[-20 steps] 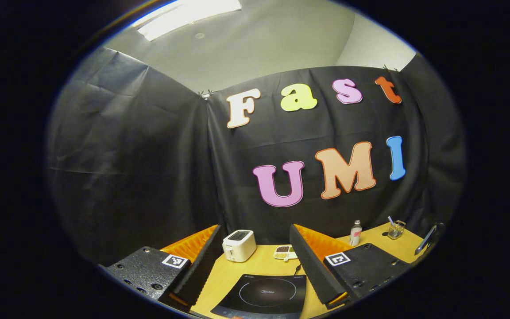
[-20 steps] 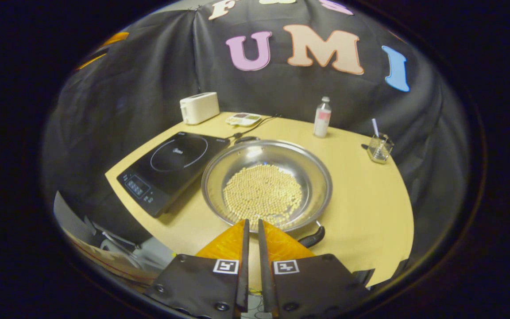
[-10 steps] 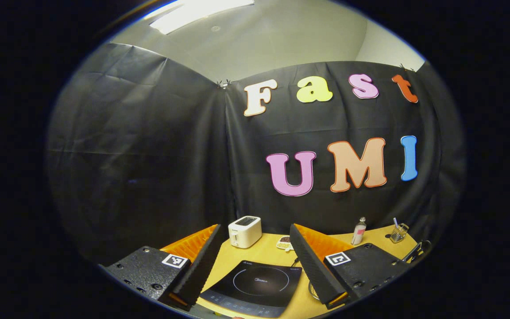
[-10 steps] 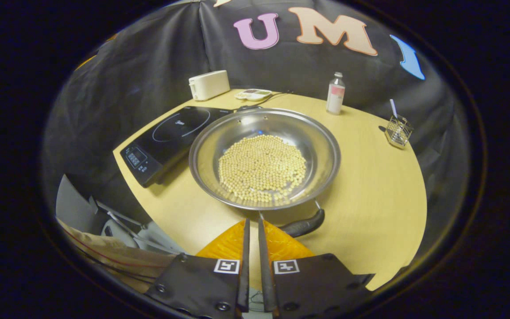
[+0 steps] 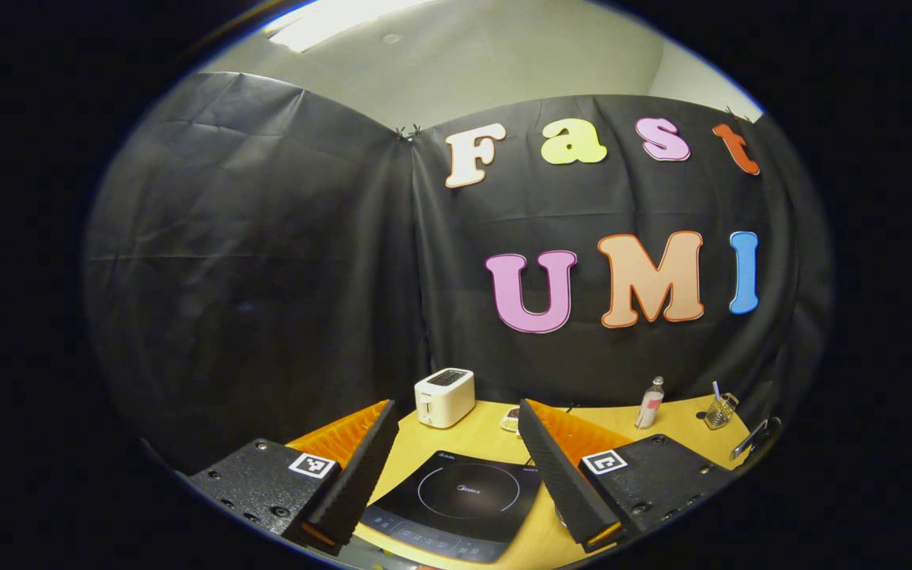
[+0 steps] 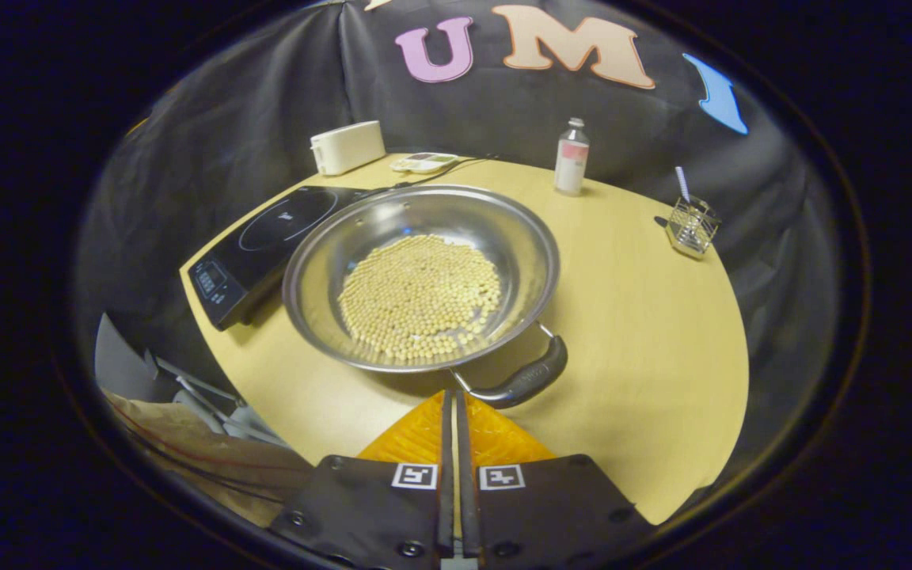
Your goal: First push the handle of the pot to place it horizontally, then grasp the pot with both hands and set it on the induction cooktop.
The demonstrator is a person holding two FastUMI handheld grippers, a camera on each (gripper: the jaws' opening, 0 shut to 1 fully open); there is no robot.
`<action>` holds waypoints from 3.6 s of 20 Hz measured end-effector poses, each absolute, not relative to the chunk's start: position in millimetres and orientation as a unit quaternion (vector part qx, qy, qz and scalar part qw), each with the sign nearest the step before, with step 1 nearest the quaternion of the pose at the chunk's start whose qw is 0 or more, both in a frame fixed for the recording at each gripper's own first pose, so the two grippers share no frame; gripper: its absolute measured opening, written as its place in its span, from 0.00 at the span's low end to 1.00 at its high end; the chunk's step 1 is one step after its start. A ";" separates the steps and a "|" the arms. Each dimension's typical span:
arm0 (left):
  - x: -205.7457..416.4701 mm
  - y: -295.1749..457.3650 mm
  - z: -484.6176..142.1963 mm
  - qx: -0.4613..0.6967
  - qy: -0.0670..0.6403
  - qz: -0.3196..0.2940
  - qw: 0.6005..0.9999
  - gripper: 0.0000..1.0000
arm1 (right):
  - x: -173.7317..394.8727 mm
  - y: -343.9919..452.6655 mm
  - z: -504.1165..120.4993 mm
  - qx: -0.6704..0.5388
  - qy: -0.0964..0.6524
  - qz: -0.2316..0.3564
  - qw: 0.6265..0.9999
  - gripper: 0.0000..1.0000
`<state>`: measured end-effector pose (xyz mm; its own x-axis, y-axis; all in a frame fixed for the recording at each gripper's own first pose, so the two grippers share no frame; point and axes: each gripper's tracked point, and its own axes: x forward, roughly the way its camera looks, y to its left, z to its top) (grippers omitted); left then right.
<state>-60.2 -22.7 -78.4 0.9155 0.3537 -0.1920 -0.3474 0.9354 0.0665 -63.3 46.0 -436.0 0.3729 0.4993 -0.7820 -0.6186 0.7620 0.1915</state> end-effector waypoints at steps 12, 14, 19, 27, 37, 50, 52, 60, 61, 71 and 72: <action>20.5 -43.7 -169.8 -0.004 0.179 0.104 0.978 0.99 | 4.7 34.0 -448.2 -0.051 0.468 0.265 0.842 0.05; 30.6 -46.0 -190.8 -0.012 0.201 0.094 0.975 0.98 | 9.1 34.1 -446.7 -0.047 0.470 0.257 0.843 0.05; 40.1 -56.9 -238.3 -0.034 0.260 0.058 0.963 0.98 | 11.2 32.2 -432.7 -0.036 0.465 0.236 0.852 0.05; 35.4 -92.1 -312.6 -0.097 0.368 -0.005 0.925 0.99 | 24.0 32.8 -410.6 -0.002 0.443 0.184 0.878 0.05; 23.0 -129.0 -381.0 -0.163 0.474 -0.047 0.864 0.98 | 51.8 22.6 -410.1 0.052 0.446 0.126 0.885 0.24; 19.7 -141.7 -429.5 -0.138 0.552 -0.075 0.819 0.98 | 72.2 32.7 -430.7 0.079 0.477 0.099 0.870 0.46; 21.0 -142.5 -433.9 -0.129 0.557 -0.076 0.817 0.98 | 72.0 32.8 -436.6 0.073 0.483 0.098 0.867 0.49; 29.7 -139.8 -439.9 -0.103 0.552 -0.053 0.826 0.97 | 69.8 36.3 -452.8 0.042 0.500 0.101 0.859 0.65; 30.4 -140.0 -440.6 -0.099 0.551 -0.051 0.827 0.94 | 69.7 37.9 -454.3 0.039 0.502 0.102 0.858 0.69; 31.4 -135.5 -448.3 -0.039 0.560 -0.026 0.827 0.90 | 59.3 44.4 -485.7 0.018 0.540 0.100 0.835 0.77; 31.8 -134.1 -449.0 -0.029 0.560 -0.022 0.828 0.88 | 58.5 44.3 -487.6 0.016 0.542 0.100 0.834 0.77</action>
<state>31.8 -134.1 -449.0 0.3721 -0.0686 -0.9257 0.0031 0.9974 -0.0726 58.5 44.3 -487.6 0.3920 0.1838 -0.9014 -0.1501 0.9795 0.1344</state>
